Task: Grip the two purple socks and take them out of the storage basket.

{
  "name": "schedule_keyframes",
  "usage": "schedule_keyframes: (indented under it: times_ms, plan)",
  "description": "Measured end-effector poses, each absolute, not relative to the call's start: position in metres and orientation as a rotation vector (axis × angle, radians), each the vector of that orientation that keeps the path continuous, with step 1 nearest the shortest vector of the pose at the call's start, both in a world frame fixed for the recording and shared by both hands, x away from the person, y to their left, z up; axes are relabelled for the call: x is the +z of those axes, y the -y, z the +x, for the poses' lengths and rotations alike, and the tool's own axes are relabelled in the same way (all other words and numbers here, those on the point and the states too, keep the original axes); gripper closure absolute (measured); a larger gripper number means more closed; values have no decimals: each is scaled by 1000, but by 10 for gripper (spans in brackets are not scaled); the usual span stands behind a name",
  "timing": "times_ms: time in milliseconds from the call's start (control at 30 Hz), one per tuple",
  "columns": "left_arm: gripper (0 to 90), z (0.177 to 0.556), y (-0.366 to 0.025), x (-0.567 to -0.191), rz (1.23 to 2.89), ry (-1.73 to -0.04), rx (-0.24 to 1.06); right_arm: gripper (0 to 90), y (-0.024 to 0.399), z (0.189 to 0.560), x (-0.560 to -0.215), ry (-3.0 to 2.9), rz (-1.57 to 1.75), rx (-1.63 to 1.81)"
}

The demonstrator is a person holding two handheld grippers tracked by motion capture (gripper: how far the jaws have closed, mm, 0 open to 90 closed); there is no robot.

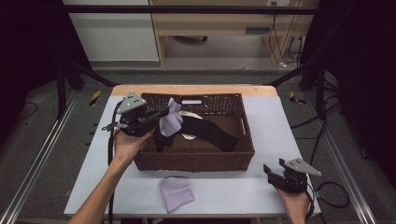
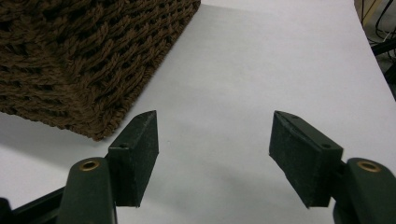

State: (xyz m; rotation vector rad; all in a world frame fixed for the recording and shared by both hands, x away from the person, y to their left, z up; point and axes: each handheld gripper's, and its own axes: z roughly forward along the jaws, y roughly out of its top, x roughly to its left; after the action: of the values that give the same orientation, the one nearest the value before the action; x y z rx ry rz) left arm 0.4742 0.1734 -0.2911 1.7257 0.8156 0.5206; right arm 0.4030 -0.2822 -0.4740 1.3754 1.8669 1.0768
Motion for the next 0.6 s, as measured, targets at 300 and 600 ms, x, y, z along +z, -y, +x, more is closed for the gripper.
schedule_keyframes:
  times_ms: [300,600]
  plan:
    - [862,432,-171,-274,1715,-706,520,331,282,402,-474,-1870,1371,1076]
    - [862,392,-172,-279,1716,-634,483,331,281,402,-474,-1870,1372,1077]
